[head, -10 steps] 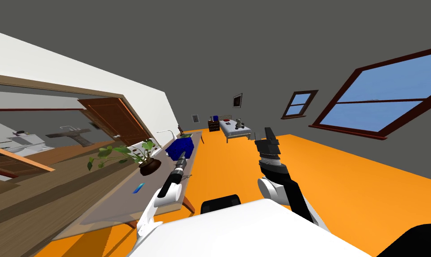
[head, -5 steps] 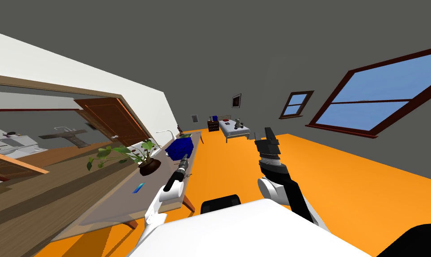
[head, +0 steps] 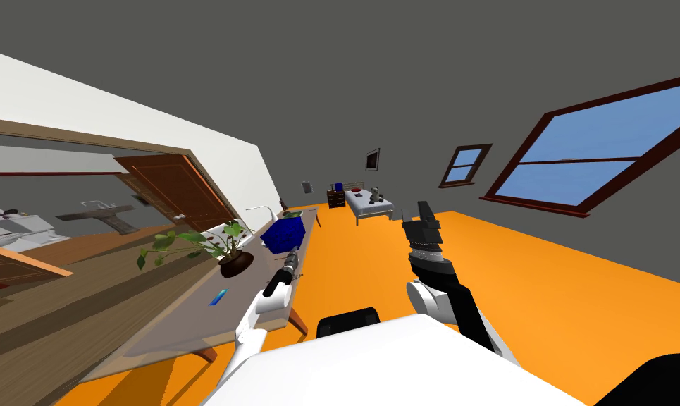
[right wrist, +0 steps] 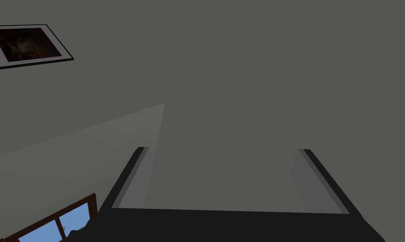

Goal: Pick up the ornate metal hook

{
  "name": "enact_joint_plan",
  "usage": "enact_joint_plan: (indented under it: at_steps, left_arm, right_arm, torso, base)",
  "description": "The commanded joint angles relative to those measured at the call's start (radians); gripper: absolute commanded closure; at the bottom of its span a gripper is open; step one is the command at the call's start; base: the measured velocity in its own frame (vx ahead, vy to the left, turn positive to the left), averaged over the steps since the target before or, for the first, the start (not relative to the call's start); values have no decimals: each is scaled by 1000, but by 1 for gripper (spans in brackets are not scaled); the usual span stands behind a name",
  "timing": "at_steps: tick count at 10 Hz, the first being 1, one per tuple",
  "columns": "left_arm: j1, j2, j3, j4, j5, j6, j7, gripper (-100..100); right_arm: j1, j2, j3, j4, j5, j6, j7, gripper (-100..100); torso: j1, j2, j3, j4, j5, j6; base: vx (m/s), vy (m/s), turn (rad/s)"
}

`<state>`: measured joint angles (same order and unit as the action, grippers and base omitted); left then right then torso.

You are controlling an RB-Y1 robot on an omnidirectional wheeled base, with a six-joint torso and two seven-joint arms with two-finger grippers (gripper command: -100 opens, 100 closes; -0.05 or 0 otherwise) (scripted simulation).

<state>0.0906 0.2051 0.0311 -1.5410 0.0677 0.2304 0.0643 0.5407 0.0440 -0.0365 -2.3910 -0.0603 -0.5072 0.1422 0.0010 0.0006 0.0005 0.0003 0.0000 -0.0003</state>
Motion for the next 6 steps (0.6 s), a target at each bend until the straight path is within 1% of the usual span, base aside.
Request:
enact_joint_plan:
  at_steps: [1, 2, 3, 4, 5, 6]
  left_arm:
    - [-15, -5, 0, 50, -2, 14, -2, -100]
    - [-45, -2, -3, 76, 2, 44, -5, -100]
    - [-45, -2, -3, 100, 2, 44, -5, -100]
    - [-45, -2, -3, 112, 2, 44, -5, -100]
    - [-73, 1, -5, 151, 7, 72, -7, -100]
    - [-73, 1, -5, 174, 7, 72, -7, -100]
  right_arm:
    - [0, 0, 0, 0, 0, 0, 0, 0]
    - [0, 0, 0, 0, 0, 0, 0, 0]
    - [0, 0, 0, 0, 0, 0, 0, 0]
    - [0, 0, 0, 0, 0, 0, 0, 0]
    - [0, 0, 0, 0, 0, 0, 0, 0]
    - [0, 0, 0, 0, 0, 0, 0, 0]
  torso:
    - [0, 0, 0, 0, 0, 0]
    - [0, 0, 0, 0, 0, 0]
    - [0, 0, 0, 0, 0, 0]
    - [0, 0, 0, 0, 0, 0]
    - [0, 0, 0, 0, 0, 0]
    - [0, -1, 0, 0, 0, 0]
  base:
    - [-14, 11, -19]
    - [-13, 13, -21]
    - [-9, 10, -14]
    - [0, 0, 0]
    - [-5, 8, -15]
    - [-4, 10, -15]
